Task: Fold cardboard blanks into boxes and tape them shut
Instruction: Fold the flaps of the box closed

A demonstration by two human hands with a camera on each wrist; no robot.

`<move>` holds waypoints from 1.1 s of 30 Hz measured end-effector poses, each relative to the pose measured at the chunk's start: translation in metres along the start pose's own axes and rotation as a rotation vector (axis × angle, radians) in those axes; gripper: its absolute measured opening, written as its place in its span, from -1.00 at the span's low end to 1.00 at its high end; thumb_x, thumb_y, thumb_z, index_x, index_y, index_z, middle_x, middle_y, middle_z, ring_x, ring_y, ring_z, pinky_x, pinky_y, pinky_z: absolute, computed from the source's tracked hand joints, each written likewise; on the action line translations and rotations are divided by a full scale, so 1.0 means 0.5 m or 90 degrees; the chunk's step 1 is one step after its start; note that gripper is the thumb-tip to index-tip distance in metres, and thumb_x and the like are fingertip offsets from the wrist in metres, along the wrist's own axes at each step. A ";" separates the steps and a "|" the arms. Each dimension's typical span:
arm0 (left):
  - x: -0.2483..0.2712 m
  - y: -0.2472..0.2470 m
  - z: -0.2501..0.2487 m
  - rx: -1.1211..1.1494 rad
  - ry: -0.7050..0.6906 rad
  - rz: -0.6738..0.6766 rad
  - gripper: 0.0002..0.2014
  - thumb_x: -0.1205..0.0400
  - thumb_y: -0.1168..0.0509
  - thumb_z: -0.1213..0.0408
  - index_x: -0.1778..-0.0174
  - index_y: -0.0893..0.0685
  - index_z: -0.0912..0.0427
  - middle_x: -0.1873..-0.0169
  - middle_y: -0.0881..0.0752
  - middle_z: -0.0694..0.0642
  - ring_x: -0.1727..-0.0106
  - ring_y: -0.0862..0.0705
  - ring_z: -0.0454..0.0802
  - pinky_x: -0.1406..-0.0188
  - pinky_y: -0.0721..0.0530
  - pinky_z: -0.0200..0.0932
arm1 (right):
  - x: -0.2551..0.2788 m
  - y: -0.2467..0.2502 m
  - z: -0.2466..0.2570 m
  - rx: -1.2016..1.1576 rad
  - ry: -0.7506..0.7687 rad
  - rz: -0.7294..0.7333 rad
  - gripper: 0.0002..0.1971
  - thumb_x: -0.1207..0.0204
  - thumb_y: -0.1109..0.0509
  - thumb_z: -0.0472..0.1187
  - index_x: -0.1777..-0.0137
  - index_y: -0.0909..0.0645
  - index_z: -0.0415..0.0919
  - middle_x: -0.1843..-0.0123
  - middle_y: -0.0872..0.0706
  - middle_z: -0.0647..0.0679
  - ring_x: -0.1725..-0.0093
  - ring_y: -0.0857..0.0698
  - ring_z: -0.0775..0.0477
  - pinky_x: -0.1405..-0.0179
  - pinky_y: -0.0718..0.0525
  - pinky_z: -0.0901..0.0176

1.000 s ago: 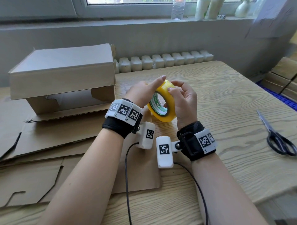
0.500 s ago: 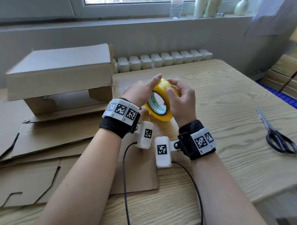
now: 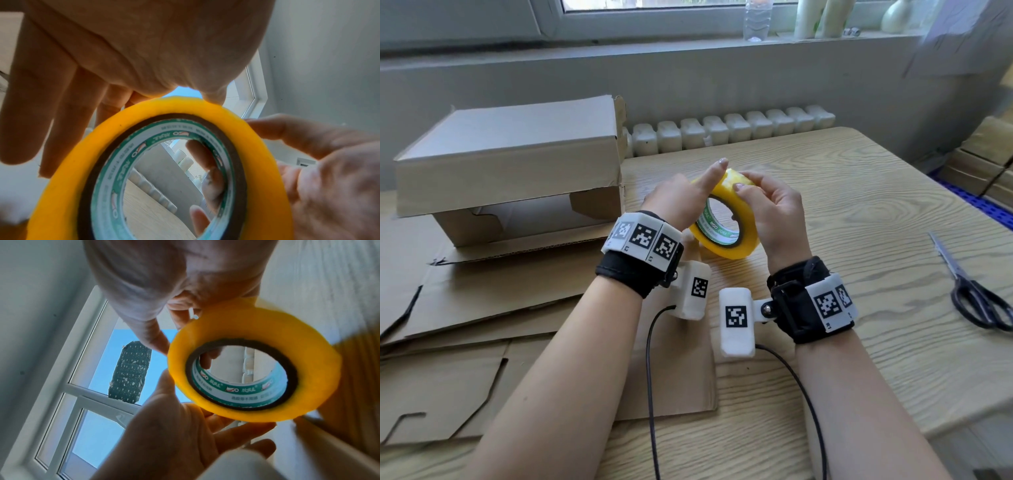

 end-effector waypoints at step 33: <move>0.017 -0.023 -0.040 -0.079 -0.321 -0.082 -0.67 -0.83 0.03 0.08 0.12 -0.51 0.12 0.20 -0.56 0.05 0.07 -0.51 0.06 0.05 -0.43 0.00 | -0.002 0.024 0.020 -0.044 0.007 -0.034 -0.69 -0.55 -0.33 -0.46 0.18 -0.81 -0.07 0.27 -0.83 0.07 0.16 -0.79 0.09 0.05 -0.74 0.16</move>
Point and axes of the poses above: each hand's wrist, its own x-axis away from the middle knuckle, its own y-axis out of the back of the hand, z = x × y, the point moved 2 cm from there along -x, towards the middle knuckle
